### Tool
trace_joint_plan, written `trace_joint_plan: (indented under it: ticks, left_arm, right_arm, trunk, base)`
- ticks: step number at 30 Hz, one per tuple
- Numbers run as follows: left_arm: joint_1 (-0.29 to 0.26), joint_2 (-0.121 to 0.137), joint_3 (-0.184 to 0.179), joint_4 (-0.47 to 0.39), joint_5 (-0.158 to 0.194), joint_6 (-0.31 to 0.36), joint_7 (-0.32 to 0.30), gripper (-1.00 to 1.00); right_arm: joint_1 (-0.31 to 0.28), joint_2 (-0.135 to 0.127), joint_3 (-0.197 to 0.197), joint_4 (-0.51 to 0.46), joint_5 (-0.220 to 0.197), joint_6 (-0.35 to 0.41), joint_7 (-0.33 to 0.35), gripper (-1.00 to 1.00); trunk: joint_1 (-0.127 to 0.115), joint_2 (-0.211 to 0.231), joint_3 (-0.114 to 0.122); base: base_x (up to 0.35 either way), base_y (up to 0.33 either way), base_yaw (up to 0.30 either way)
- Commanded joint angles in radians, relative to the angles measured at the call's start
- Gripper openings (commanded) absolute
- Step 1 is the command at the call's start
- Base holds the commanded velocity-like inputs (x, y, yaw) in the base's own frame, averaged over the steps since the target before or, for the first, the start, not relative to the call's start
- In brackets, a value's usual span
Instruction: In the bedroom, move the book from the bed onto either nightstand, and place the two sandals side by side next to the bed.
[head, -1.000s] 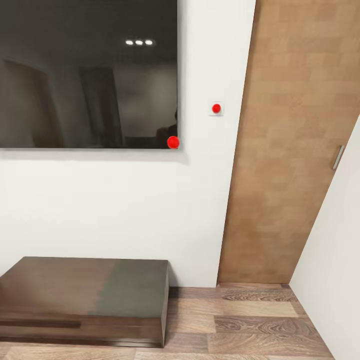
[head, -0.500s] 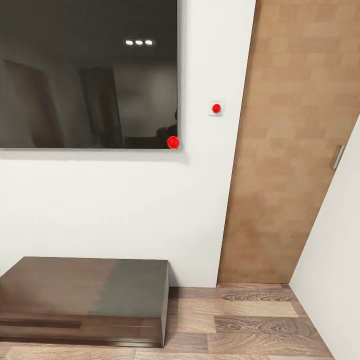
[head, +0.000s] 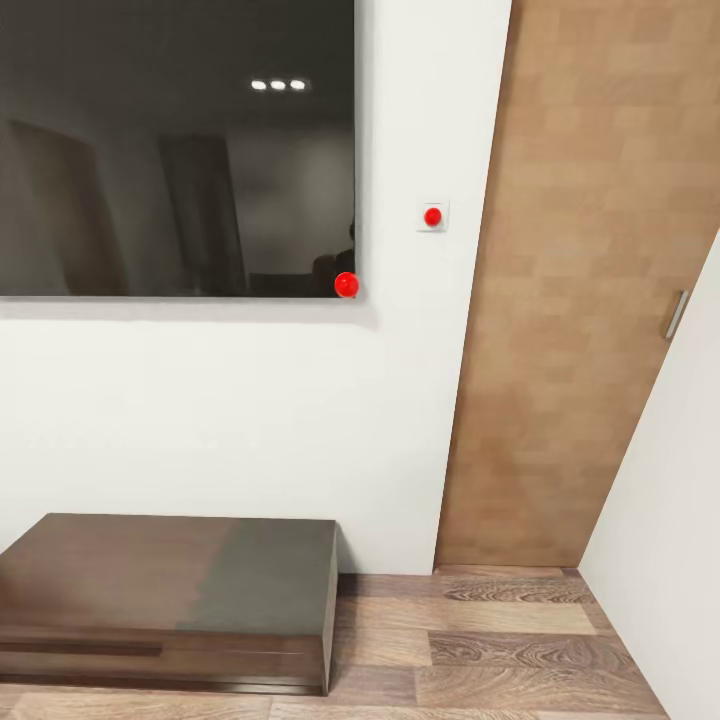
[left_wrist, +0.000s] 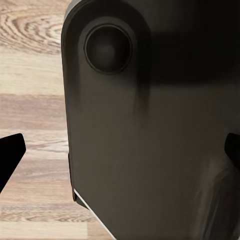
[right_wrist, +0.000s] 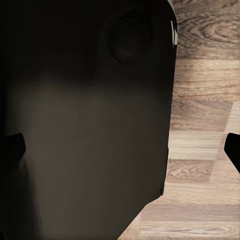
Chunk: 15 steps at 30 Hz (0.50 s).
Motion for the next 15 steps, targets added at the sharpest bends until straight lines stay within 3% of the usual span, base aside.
trace_joint_plan:
  ticks: [1, 7, 15]
  left_arm:
    - [0.0, 0.0, 0.001, 0.0, 0.0, -0.001, -0.001, 1.0]
    - [0.001, 0.004, -0.001, -0.005, 0.0, -0.029, -0.003, 1.0]
    - [0.002, 0.005, -0.002, -0.009, 0.0, -0.074, -0.005, 1.0]
  right_arm:
    - [0.0, 0.0, 0.0, 0.0, 0.0, 0.0, 0.001, 1.0]
    - [0.0, -0.001, 0.001, -0.006, -0.001, -0.01, -0.005, 1.0]
    - [0.0, -0.001, 0.003, -0.01, -0.001, -0.019, -0.012, 1.0]
  trunk:
    - [0.0, 0.0, -0.001]
    - [0.0, 0.0, -0.001]
    - [0.0, 0.0, -0.001]
  base:
    - [0.0, 0.0, 0.0]
    - [0.0, 0.0, 0.097]
    - [0.0, 0.0, 0.239]
